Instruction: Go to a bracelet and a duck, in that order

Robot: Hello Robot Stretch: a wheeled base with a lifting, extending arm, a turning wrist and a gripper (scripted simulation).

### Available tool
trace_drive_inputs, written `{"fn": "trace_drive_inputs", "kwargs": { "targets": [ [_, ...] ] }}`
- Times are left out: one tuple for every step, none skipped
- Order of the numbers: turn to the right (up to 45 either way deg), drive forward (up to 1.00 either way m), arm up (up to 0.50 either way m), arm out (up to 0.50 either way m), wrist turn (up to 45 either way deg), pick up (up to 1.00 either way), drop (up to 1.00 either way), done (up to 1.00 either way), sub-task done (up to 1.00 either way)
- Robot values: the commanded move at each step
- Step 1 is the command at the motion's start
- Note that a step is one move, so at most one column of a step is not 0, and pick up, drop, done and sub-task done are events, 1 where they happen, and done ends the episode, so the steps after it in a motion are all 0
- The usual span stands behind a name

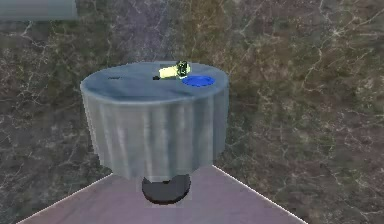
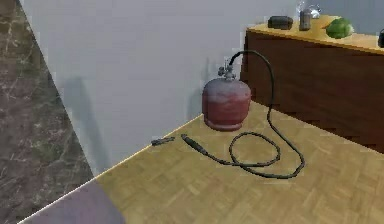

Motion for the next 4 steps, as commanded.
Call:
{"fn": "trace_drive_inputs", "kwargs": {
  "targets": [
    [3.0, 0.0, 0.0, 0.0, 0.0, 0.0, 0.0, 0.0, 0.0],
    [0.0, 0.25, 0.0, 0.0, 0.0, 0.0, 0.0, 0.0, 0.0],
    [0.0, 0.0, 0.0, 0.0, 0.0, 0.0, 0.0, 0.0, 1.0],
    [-45.0, 0.0, 0.0, 0.0, 0.0, 0.0, 0.0, 0.0, 0.0]
  ]
}}
